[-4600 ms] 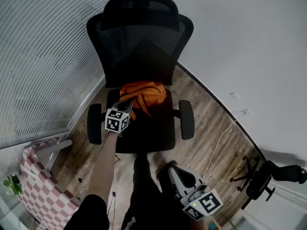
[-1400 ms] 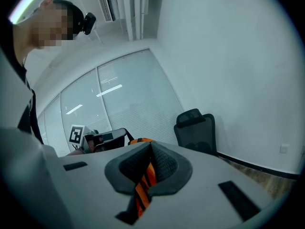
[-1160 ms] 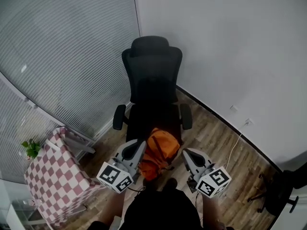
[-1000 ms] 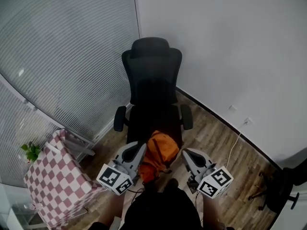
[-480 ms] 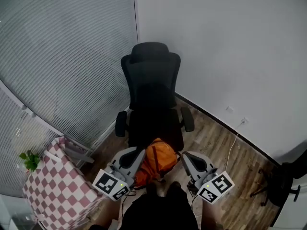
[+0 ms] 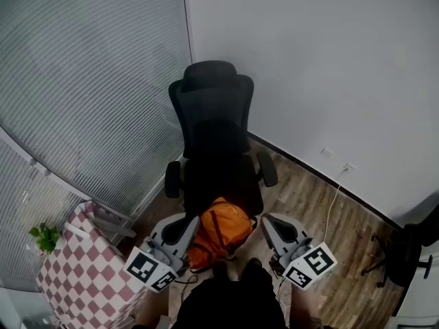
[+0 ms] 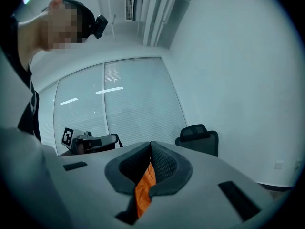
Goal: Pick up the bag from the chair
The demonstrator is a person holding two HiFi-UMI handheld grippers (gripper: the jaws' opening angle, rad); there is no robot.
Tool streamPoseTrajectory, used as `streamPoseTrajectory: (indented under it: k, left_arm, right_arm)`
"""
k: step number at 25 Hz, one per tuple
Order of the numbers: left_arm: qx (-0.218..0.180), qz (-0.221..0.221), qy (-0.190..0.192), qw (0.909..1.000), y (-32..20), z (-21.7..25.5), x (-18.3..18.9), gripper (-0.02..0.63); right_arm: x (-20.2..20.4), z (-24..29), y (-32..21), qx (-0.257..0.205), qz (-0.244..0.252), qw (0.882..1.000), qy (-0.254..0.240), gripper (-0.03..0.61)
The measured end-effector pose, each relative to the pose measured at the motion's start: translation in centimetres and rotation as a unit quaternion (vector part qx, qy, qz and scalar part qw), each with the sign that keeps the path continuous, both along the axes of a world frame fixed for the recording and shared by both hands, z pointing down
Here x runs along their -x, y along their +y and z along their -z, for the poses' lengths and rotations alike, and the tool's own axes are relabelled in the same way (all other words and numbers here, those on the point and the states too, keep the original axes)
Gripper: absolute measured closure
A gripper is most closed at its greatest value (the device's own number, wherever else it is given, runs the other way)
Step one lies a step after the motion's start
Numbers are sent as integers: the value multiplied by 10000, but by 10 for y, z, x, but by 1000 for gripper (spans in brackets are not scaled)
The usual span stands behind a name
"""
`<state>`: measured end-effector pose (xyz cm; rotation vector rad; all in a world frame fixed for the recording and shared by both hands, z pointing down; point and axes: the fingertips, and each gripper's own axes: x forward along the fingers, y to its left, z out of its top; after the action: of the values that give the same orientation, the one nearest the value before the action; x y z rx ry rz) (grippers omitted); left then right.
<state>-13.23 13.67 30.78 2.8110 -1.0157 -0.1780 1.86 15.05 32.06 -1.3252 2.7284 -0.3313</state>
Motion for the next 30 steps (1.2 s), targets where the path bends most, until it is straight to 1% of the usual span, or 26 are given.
streamPoseTrajectory:
  k: [6, 11, 25, 27, 30]
  left_arm:
    - [52, 41, -43, 10000, -4, -7, 5, 580]
    - [67, 34, -58, 10000, -2, -9, 6, 580]
    - [76, -104, -30, 9999, 6, -10, 4, 580]
    - [59, -150, -71, 9998, 9, -10, 2, 580]
    - [12, -196, -257, 9995, 12, -13, -3, 580]
  right_arm:
    - [14, -2, -1, -101, 163, 9998, 75, 560]
    - [11, -5, -2, -108, 4, 9999, 69, 560]
    - [11, -8, 9, -51, -1, 9999, 86, 560]
    - [11, -9, 11, -57, -2, 9999, 106, 560]
    - [10, -9, 11, -59, 10, 9999, 105, 560]
